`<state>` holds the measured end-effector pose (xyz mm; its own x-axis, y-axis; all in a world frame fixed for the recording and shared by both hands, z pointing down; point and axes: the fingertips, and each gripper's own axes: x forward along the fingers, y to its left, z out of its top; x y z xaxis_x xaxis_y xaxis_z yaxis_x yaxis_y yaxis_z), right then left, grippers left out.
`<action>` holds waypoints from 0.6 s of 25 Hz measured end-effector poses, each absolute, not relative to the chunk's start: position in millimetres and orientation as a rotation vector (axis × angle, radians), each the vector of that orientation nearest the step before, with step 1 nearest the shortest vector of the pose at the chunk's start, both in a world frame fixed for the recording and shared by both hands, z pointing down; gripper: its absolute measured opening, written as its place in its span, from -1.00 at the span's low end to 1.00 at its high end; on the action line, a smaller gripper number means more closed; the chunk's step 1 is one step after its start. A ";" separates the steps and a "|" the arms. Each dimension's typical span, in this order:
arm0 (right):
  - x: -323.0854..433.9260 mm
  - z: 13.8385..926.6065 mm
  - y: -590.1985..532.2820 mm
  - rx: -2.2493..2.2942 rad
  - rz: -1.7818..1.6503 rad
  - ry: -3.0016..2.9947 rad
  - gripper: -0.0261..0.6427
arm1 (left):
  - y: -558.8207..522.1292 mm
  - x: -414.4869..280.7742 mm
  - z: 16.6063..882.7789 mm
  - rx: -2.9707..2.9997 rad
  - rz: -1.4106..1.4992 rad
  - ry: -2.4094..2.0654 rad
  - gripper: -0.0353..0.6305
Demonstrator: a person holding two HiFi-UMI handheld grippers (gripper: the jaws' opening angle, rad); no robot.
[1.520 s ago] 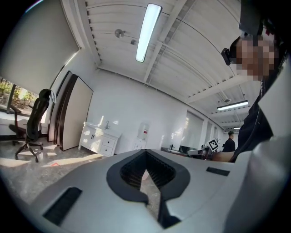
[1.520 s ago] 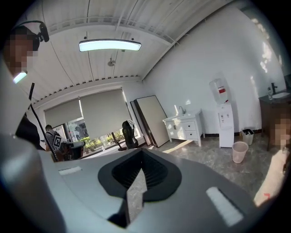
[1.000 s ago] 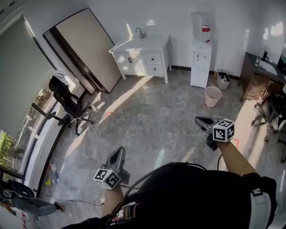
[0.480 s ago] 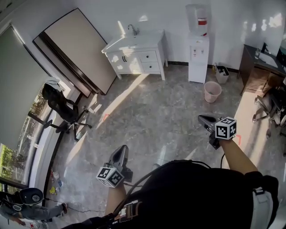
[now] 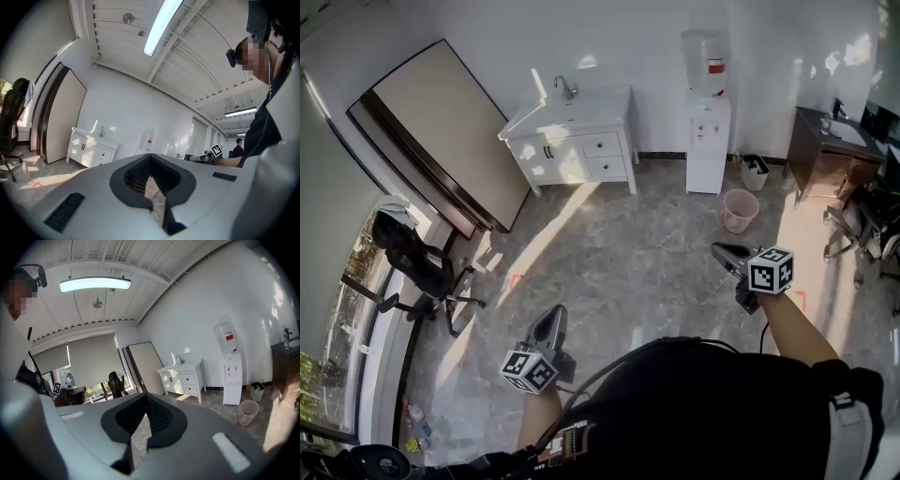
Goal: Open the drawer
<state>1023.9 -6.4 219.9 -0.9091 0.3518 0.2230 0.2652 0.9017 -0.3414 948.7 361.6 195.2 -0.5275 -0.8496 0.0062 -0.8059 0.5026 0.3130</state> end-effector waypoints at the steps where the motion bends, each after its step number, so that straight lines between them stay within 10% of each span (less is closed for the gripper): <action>1: 1014.8 220.9 1.1 -0.455 0.444 -2.783 -0.92 | 367.9 938.5 195.9 1.443 -0.408 -2.576 -0.92; 15: 915.0 227.1 60.3 -0.449 0.408 -2.729 -0.92 | 432.0 833.5 212.7 1.406 -0.456 -2.554 -0.92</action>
